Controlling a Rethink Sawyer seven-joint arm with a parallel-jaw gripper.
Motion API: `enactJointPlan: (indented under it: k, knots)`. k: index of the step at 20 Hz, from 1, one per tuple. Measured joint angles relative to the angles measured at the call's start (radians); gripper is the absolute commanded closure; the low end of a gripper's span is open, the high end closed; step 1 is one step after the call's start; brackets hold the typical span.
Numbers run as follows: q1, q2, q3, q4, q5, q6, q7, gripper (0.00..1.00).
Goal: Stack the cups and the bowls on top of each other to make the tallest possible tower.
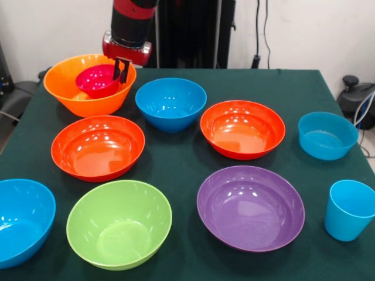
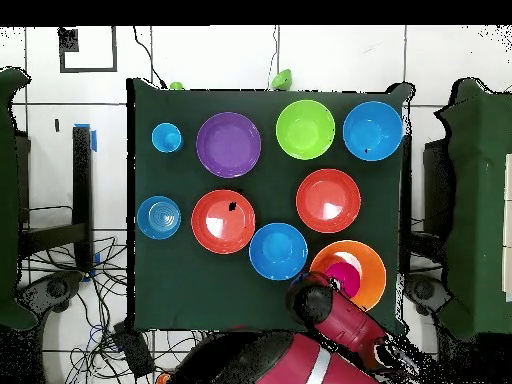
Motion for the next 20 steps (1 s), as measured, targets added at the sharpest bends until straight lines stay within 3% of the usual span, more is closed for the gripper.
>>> enactJointPlan:
  k: [4,5,20]
  knots:
    - [0.0,0.031,0.0,0.0,-0.019,-0.019,0.014,1.0]
    - [0.001,0.043,-0.001,-0.001,-0.031,-0.038,0.024,0.0]
    - [0.082,0.078,-0.058,-0.031,-0.058,-0.058,0.032,0.0]
